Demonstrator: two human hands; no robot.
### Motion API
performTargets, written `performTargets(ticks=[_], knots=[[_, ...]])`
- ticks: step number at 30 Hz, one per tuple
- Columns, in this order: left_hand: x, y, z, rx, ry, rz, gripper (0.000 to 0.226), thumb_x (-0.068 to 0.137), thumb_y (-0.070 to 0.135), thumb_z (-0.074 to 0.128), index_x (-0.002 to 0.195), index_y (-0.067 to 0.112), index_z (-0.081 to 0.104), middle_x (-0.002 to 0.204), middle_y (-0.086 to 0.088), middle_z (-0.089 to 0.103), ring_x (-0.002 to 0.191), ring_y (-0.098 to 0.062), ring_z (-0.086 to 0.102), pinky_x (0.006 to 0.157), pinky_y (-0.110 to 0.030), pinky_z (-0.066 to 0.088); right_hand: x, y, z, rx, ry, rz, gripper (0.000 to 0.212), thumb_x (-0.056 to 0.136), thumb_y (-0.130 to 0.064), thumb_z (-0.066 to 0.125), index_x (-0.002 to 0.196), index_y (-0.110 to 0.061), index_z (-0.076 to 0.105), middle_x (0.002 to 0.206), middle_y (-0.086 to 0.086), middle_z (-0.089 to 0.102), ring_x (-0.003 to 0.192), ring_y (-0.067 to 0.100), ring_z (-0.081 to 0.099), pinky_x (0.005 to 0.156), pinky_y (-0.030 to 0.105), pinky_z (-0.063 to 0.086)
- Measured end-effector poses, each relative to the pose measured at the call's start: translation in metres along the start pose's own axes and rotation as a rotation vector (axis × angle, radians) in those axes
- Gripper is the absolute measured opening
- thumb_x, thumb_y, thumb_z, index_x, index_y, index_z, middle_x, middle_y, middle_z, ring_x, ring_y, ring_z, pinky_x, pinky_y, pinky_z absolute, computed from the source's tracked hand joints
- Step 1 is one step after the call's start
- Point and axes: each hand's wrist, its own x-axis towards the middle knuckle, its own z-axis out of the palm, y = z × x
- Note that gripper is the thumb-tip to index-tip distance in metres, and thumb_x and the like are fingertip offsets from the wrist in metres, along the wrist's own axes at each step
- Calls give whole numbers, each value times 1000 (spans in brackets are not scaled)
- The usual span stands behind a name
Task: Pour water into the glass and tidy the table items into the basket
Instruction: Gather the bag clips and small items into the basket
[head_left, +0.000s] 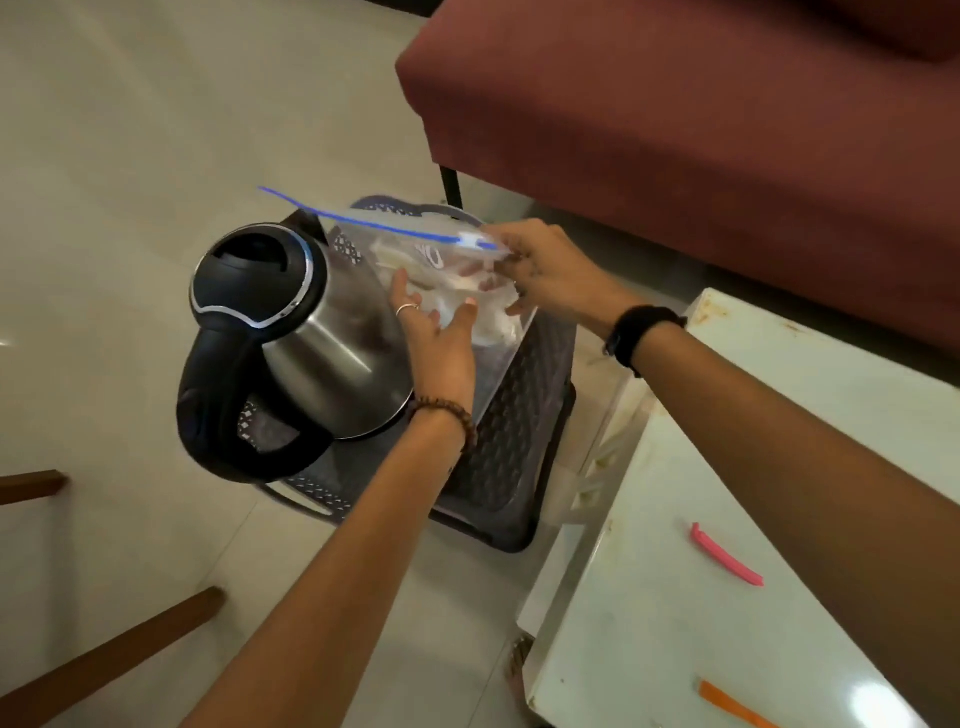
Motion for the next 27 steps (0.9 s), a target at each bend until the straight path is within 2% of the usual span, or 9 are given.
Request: performTargets(ticks=[4,7,10,12,14,15,17,22,27], knots=[[29,-4,-4,64,-8,54,73,86,-8,46,143,18,9,146,-9,31,130,-20,39,109,-36,35,42,4,22,122,-37,36,45,89,10,34,111,-15,65,109,5,67,92,19,64,70,41,58],[45,-9,-4,116,-18,76,75,83,-12,42,144,17,7,116,7,42,102,-4,47,82,-11,48,61,10,41,189,-62,66,37,89,10,37,107,-11,62,109,16,66,99,31,63,81,46,55],[50,-8,-5,163,-40,67,75,84,-13,41,144,16,5,119,4,39,105,-6,43,72,-1,44,64,15,49,180,14,83,22,86,3,51,102,-9,62,106,18,66,97,31,64,67,31,56],[46,-10,-6,187,-58,84,75,83,-11,44,143,16,9,127,0,42,111,-8,47,84,-8,46,58,19,44,139,96,83,25,81,-5,63,106,-6,61,102,11,66,96,25,64,70,29,57],[34,-15,-7,236,-9,106,66,83,-6,48,140,16,21,133,-8,42,119,-17,46,100,-28,44,41,23,38,165,184,102,40,77,-11,71,115,-10,58,98,-1,64,95,16,63,79,29,57],[23,-19,-5,262,24,136,60,83,-4,50,136,14,28,132,-11,43,119,-19,46,102,-34,42,27,25,34,198,239,115,45,76,-12,72,118,-12,56,98,-4,61,95,13,62,81,27,55],[-3,-31,2,346,44,249,45,83,-1,52,124,12,42,123,-11,49,112,-17,50,97,-32,45,-9,33,30,274,352,128,43,78,-11,71,118,-13,55,101,-3,60,94,12,61,80,23,54],[-89,-79,35,542,-331,369,17,86,5,53,100,14,56,103,-1,58,96,-15,55,86,-32,47,-129,74,28,343,577,298,22,87,-1,56,102,-17,61,95,-4,66,88,7,65,77,21,55],[-156,-130,65,736,-730,292,17,92,12,47,103,18,59,105,4,57,100,-7,53,89,-16,43,-257,133,10,367,698,588,25,86,1,56,91,-21,66,90,1,72,84,17,68,72,32,58]])
